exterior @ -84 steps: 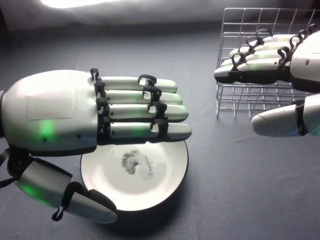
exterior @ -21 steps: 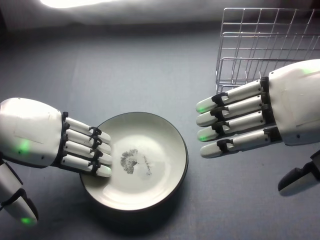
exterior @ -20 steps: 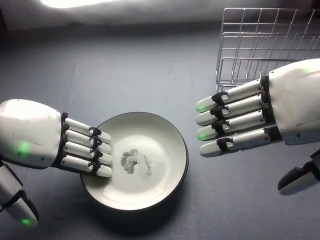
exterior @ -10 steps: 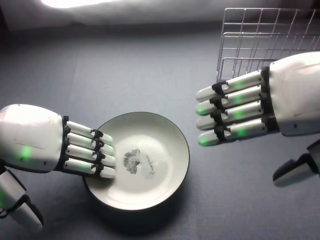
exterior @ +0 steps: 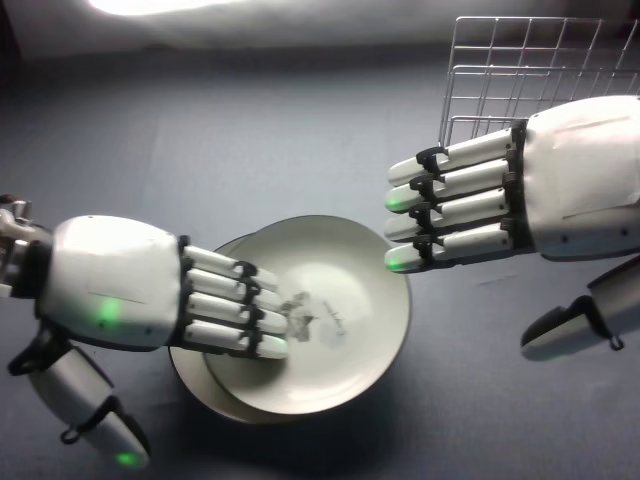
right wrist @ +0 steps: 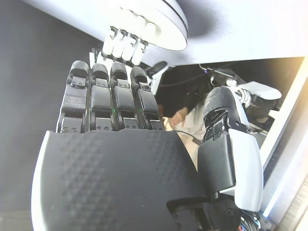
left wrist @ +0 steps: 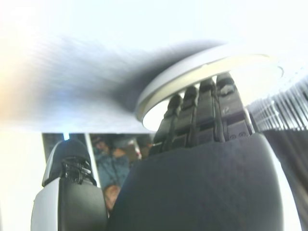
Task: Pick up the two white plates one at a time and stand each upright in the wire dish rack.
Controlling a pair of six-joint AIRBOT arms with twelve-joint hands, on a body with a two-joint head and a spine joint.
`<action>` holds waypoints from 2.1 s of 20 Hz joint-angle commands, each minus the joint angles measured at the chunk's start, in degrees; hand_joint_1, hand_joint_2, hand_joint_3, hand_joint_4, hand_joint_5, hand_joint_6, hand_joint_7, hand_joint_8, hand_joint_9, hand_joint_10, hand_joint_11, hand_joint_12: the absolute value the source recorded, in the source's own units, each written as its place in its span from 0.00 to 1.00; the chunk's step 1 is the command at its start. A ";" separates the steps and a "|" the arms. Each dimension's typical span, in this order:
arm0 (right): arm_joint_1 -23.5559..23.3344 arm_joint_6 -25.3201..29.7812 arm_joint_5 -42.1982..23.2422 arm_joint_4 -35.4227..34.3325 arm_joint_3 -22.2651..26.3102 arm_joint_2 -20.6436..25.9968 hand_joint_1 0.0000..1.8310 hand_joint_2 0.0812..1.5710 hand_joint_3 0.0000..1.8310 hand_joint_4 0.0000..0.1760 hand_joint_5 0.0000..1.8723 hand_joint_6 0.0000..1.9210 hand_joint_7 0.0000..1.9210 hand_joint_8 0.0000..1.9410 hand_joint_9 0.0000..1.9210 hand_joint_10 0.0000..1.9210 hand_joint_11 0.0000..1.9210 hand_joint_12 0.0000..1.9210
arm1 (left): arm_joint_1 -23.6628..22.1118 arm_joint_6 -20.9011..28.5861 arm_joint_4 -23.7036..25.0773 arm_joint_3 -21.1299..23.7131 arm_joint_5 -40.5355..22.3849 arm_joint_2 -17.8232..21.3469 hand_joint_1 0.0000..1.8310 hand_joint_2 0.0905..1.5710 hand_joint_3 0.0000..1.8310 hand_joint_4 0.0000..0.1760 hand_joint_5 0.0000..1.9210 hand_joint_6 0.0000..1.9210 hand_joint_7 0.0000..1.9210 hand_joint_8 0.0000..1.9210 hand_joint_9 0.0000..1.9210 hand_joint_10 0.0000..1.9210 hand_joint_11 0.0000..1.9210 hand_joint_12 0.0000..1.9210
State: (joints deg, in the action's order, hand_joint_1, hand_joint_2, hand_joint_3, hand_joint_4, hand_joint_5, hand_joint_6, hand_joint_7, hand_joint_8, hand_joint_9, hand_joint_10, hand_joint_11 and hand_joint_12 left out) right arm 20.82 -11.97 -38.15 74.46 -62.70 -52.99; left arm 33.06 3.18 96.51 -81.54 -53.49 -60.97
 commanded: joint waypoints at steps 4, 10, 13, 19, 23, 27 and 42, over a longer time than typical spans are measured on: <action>-0.52 0.32 3.54 -6.12 2.79 0.37 0.00 0.76 0.00 0.00 0.03 0.00 0.03 0.00 0.00 0.00 0.01 0.00 | 0.44 0.01 2.10 1.10 0.66 -1.70 0.00 0.64 0.00 0.00 0.00 0.00 0.00 0.00 0.00 0.00 0.00 0.00; 1.09 0.33 6.95 -7.92 5.07 0.31 0.44 0.76 0.00 0.00 0.00 0.00 0.00 0.00 0.00 0.00 0.00 0.00 | -0.31 0.02 1.88 1.82 1.20 -1.92 0.00 0.64 0.00 0.00 0.00 0.00 0.00 0.00 0.00 0.00 0.00 0.00; 2.01 0.31 6.95 -7.92 5.17 0.22 0.59 0.73 0.00 0.00 0.00 0.00 0.00 0.00 0.00 0.00 0.01 0.00 | -0.09 0.02 1.59 1.79 0.98 -1.87 0.00 0.64 0.00 0.00 0.00 0.00 0.00 0.00 0.00 0.00 0.00 0.00; 2.17 0.29 6.91 -7.92 5.44 -0.14 0.67 0.69 0.00 0.00 0.04 0.00 0.00 0.00 0.00 0.00 0.00 0.12 | -0.78 0.02 0.35 2.84 1.96 -2.59 0.00 0.64 0.00 0.00 0.00 0.00 0.00 0.00 0.00 0.00 0.00 0.00; 2.23 0.27 6.79 -7.92 5.52 -0.12 0.70 0.66 0.00 0.00 0.04 0.00 0.00 0.00 0.00 0.00 0.00 0.14 | -1.27 0.26 -0.80 2.63 2.43 -3.44 0.00 0.64 0.00 0.00 0.00 0.00 0.00 0.00 0.00 0.00 0.00 0.00; 2.32 0.24 6.75 -7.92 5.61 -0.13 0.70 0.67 0.00 0.00 0.04 0.00 0.00 0.00 0.00 0.00 0.00 0.15 | -2.34 0.43 -1.03 2.49 2.62 -4.42 0.00 0.65 0.00 0.00 0.00 0.00 0.00 0.00 0.00 0.00 0.00 0.00; 2.17 0.24 6.85 -7.92 5.64 -1.42 0.69 0.67 0.00 0.00 0.03 0.01 0.00 0.00 0.00 0.00 0.00 0.09 | -1.39 0.92 -5.12 -0.58 2.12 -3.41 0.00 0.65 0.00 0.00 0.00 0.00 0.00 0.00 0.00 0.00 0.00 0.00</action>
State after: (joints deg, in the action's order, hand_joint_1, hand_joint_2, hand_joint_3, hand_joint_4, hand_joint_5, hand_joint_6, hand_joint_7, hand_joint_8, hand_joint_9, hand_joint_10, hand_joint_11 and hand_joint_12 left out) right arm 23.70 -11.84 -27.51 68.79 -57.21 -54.68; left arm 31.24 3.99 91.88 -81.89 -52.14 -64.49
